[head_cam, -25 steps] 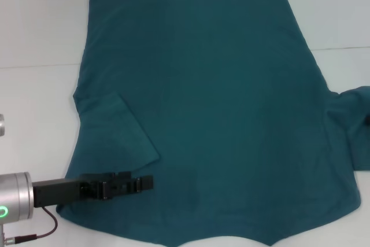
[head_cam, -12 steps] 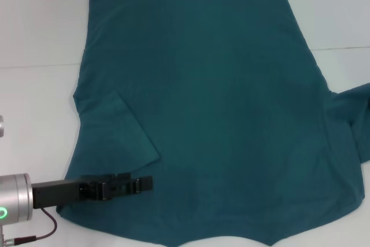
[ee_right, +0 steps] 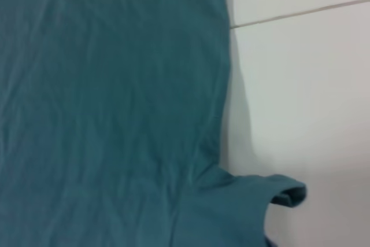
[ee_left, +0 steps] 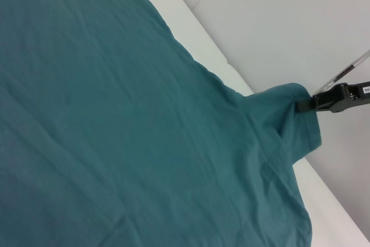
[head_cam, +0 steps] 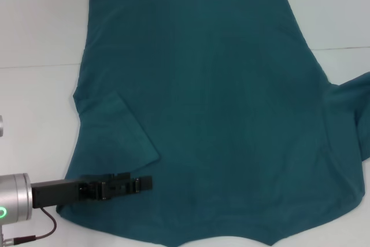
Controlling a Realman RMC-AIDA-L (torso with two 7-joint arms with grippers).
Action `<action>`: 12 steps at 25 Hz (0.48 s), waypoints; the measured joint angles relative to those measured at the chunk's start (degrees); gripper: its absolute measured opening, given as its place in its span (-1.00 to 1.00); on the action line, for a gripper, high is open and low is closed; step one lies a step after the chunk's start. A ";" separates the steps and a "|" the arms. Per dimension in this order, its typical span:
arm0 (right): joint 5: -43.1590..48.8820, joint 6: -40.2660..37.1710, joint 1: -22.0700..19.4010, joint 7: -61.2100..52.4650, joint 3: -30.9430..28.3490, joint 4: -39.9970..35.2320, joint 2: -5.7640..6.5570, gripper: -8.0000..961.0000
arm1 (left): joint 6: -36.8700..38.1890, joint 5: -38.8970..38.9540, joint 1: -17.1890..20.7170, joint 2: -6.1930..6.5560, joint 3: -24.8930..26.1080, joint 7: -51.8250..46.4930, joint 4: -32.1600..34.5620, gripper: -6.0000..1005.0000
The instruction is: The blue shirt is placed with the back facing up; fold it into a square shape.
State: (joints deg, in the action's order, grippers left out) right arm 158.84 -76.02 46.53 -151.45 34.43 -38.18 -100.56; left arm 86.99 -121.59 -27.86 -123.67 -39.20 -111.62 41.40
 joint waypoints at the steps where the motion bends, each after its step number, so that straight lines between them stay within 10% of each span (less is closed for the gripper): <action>1: 0.52 -0.22 0.14 -0.15 0.29 -0.25 0.01 -0.94 | -0.06 0.01 0.00 0.01 0.00 0.00 0.00 0.80; 12: 2.72 0.62 1.66 -1.90 2.31 -3.40 -0.57 -0.94 | -0.41 0.05 -0.05 -0.07 0.00 -0.78 0.00 0.80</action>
State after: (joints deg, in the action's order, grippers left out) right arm 161.57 -75.41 48.19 -153.34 36.75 -41.59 -101.12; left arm 86.58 -121.55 -27.91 -123.74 -39.20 -112.40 41.40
